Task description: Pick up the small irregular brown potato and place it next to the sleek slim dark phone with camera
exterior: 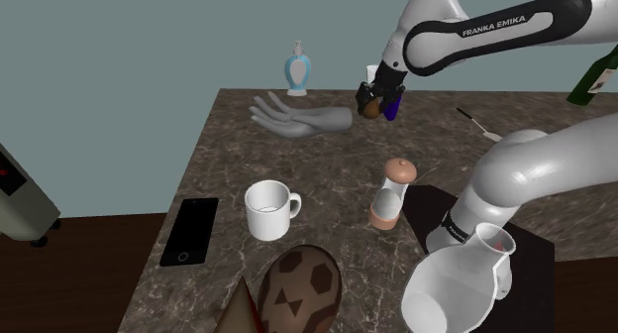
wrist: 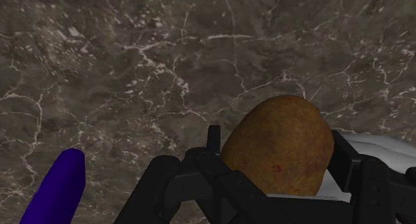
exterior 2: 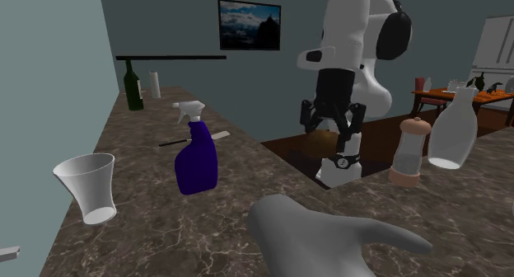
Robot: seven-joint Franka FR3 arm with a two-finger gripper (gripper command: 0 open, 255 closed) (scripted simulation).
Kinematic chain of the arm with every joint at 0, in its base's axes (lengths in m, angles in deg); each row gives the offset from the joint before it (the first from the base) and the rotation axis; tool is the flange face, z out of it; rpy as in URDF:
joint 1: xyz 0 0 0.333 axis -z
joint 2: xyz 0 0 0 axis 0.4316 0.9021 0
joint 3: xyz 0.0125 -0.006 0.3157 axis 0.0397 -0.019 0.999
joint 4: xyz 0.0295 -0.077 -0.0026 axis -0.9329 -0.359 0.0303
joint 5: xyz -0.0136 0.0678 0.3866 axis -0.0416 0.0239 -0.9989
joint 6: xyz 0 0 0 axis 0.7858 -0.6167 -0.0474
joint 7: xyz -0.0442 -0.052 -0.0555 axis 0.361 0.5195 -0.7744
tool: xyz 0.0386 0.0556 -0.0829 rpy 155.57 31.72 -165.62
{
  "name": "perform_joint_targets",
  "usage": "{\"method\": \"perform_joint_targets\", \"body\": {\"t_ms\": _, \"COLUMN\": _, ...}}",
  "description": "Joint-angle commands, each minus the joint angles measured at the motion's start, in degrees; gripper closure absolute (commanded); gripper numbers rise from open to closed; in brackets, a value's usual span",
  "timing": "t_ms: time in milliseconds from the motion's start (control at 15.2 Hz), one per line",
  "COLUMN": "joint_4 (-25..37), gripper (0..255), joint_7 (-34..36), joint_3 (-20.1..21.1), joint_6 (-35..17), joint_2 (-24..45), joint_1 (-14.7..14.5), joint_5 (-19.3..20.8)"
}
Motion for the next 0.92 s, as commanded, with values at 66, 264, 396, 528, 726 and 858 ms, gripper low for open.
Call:
{"method": "perform_joint_targets", "body": {"t_ms": 66, "joint_4": 1.2, "gripper": 255, "joint_7": 4.7, "joint_3": 4.1, "joint_6": -0.8, "joint_2": 2.0, "joint_1": -2.0, "joint_5": -1.6}}
{"method": "perform_joint_targets", "body": {"t_ms": 264, "joint_4": 3.4, "gripper": 255, "joint_7": 9.4, "joint_3": 8.3, "joint_6": -1.5, "joint_2": 4.9, "joint_1": -3.7, "joint_5": -2.8}}
{"method": "perform_joint_targets", "body": {"t_ms": 396, "joint_4": 5.2, "gripper": 255, "joint_7": 12.5, "joint_3": 11.1, "joint_6": -2.0, "joint_2": 7.2, "joint_1": -4.5, "joint_5": -3.4}}
{"method": "perform_joint_targets", "body": {"t_ms": 528, "joint_4": 7.3, "gripper": 255, "joint_7": 15.7, "joint_3": 13.8, "joint_6": -2.4, "joint_2": 9.6, "joint_1": -5.1, "joint_5": -3.7}}
{"method": "perform_joint_targets", "body": {"t_ms": 726, "joint_4": 10.8, "gripper": 255, "joint_7": 20.4, "joint_3": 17.9, "joint_6": -2.8, "joint_2": 13.6, "joint_1": -5.6, "joint_5": -3.6}}
{"method": "perform_joint_targets", "body": {"t_ms": 858, "joint_4": 13.5, "gripper": 255, "joint_7": 23.6, "joint_3": 20.6, "joint_6": -2.9, "joint_2": 16.5, "joint_1": -5.6, "joint_5": -3.1}}
